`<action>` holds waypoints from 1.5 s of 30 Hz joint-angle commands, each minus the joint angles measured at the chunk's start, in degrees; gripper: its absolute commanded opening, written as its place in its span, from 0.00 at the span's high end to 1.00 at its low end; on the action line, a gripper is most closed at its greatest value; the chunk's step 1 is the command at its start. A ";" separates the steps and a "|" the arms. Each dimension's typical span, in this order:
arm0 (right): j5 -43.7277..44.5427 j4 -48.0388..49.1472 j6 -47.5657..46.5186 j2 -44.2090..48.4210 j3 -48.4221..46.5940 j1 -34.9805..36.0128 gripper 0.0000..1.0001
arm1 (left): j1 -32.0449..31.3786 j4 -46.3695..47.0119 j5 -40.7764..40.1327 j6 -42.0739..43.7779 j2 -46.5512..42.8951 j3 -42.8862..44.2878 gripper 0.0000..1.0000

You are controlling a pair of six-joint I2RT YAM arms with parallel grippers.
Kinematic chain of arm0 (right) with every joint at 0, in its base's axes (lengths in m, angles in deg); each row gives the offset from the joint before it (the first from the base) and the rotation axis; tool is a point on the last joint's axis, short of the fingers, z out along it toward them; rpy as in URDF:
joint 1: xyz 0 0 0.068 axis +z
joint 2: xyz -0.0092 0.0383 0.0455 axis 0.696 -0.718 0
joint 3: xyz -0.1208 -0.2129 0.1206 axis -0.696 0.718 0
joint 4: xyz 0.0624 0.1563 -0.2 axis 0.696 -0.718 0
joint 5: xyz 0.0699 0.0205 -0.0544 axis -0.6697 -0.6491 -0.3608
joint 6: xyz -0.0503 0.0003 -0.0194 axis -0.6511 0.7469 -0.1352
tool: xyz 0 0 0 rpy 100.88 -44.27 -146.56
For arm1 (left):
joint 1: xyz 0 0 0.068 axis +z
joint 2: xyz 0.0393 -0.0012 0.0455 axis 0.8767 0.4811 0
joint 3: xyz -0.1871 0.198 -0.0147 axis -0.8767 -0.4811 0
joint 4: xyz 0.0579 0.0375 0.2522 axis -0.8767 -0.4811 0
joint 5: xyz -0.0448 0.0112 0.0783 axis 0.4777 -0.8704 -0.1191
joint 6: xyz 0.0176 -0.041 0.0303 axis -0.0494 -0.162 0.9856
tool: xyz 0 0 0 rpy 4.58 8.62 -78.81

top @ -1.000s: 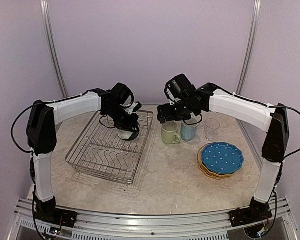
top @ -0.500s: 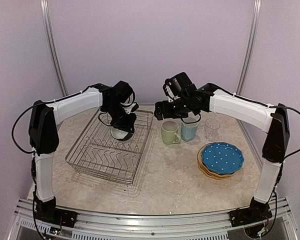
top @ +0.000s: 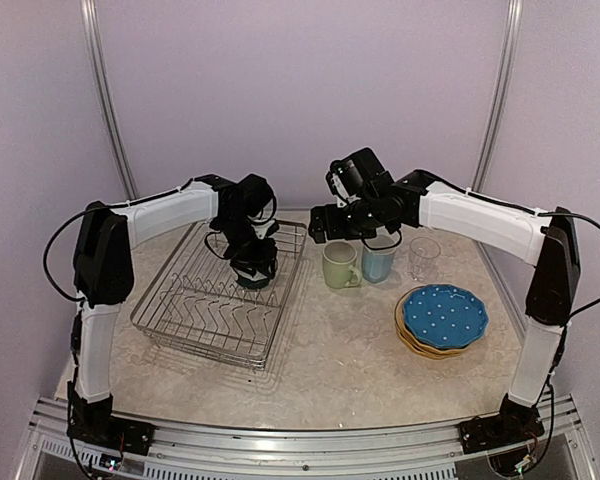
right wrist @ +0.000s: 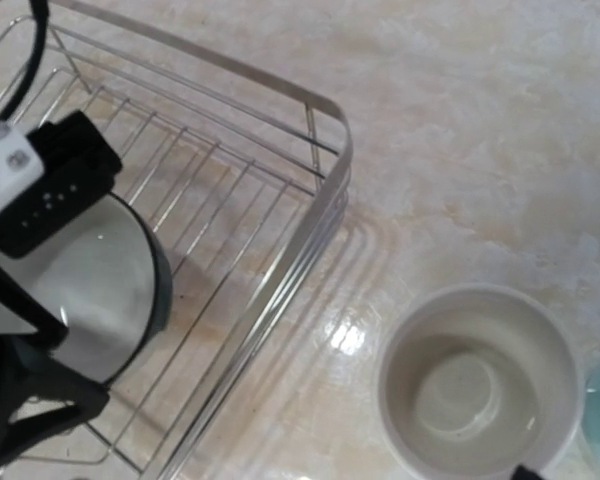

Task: Unload the mixed dishes from the dish rack
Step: Place the bowl on the dish rack, then grab the bowl from the dish rack.

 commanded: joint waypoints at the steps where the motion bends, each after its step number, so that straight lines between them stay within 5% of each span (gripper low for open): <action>1: 0.93 0.39 0.49 2.59 1.24 0.66 0.12 | -0.50 1.06 -0.68 0.50 -3.97 -1.52 0.46; 13: 0.02 0.76 0.74 1.96 1.07 0.87 0.12 | 5.52 3.89 -5.21 -0.13 -11.59 -5.01 0.30; 25: 0.07 0.34 0.67 2.14 0.74 1.06 0.12 | 10.85 -1.82 -0.17 -1.42 -1.47 0.03 0.33; 30: 0.99 -0.87 0.35 1.59 -0.79 1.46 0.12 | 10.31 -2.16 -0.51 -0.88 0.80 0.43 0.44; 41: 3.66 -3.97 0.05 -1.49 -5.93 3.76 0.11 | 10.00 -2.25 -1.87 -1.12 1.96 0.81 0.96; 45: 3.49 -4.14 0.05 -3.27 -8.06 4.57 0.11 | 9.35 -1.80 -3.15 -1.14 0.65 0.45 1.00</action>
